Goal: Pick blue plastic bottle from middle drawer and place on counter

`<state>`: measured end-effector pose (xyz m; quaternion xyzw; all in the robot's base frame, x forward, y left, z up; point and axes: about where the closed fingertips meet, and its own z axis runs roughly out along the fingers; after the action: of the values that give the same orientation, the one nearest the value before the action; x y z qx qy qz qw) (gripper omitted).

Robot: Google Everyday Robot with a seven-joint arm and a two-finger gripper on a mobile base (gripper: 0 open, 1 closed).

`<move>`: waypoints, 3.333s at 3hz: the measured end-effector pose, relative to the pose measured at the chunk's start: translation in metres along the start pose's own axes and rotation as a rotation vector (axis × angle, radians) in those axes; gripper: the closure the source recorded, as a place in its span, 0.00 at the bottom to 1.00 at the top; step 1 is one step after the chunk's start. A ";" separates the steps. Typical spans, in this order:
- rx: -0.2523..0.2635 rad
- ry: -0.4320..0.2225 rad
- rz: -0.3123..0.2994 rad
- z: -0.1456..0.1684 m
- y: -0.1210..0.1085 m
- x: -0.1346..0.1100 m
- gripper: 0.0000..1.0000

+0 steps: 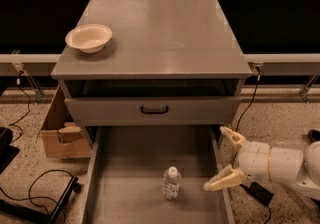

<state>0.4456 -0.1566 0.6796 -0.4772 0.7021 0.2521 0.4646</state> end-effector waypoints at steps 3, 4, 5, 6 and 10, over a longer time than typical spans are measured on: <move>-0.018 -0.120 -0.013 0.055 0.010 0.037 0.00; -0.045 -0.192 -0.012 0.101 0.011 0.074 0.00; -0.078 -0.248 -0.012 0.142 0.008 0.107 0.00; -0.126 -0.280 -0.010 0.173 0.011 0.127 0.00; -0.274 -0.285 0.066 0.219 0.080 0.142 0.66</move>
Offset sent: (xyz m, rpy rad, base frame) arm 0.0054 0.0120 -0.0378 0.0934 -0.0314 -0.0097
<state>0.4472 -0.0102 0.4488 -0.4723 0.6035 0.4254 0.4814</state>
